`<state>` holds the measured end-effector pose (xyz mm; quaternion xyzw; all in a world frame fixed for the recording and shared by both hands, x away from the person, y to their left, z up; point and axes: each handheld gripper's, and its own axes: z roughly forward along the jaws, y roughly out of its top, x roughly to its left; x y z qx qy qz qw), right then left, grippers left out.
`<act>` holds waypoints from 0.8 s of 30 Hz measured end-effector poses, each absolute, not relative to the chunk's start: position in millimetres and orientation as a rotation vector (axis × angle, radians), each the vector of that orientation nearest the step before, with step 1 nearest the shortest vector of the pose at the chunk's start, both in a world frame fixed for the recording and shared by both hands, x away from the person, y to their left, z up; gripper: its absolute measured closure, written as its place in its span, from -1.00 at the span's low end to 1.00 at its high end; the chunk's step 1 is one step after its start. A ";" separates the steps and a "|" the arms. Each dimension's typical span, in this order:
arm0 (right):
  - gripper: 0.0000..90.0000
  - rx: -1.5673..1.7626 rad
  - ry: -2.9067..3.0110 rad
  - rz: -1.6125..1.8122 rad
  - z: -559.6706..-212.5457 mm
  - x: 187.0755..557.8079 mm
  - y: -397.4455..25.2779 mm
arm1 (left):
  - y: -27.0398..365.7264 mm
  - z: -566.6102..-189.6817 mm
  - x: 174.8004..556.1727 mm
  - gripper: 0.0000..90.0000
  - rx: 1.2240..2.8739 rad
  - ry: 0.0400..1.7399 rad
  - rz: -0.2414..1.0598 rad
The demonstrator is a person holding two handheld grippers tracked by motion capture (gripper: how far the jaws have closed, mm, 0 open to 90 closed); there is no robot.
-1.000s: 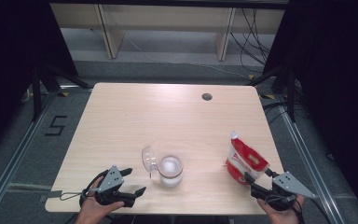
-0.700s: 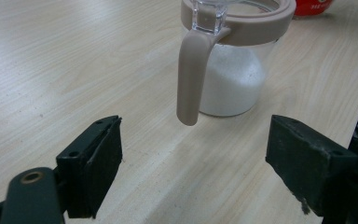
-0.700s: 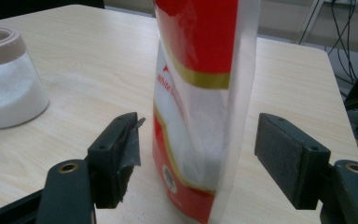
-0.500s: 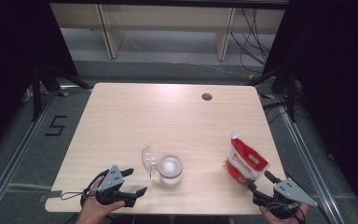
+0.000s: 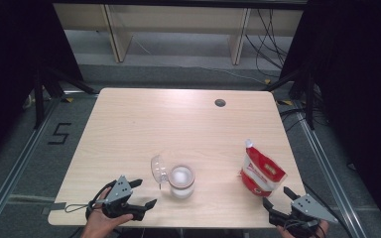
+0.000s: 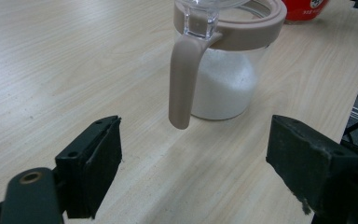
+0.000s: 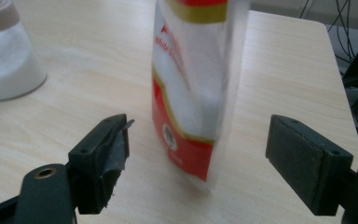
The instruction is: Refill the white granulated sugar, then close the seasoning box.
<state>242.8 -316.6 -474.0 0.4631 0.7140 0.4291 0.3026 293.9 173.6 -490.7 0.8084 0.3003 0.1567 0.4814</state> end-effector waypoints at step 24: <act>-0.54 1.240 1.916 1.110 -477.0 240.6 -316.8 | 175.8 -489.6 293.1 -0.55 1.973 0.744 0.400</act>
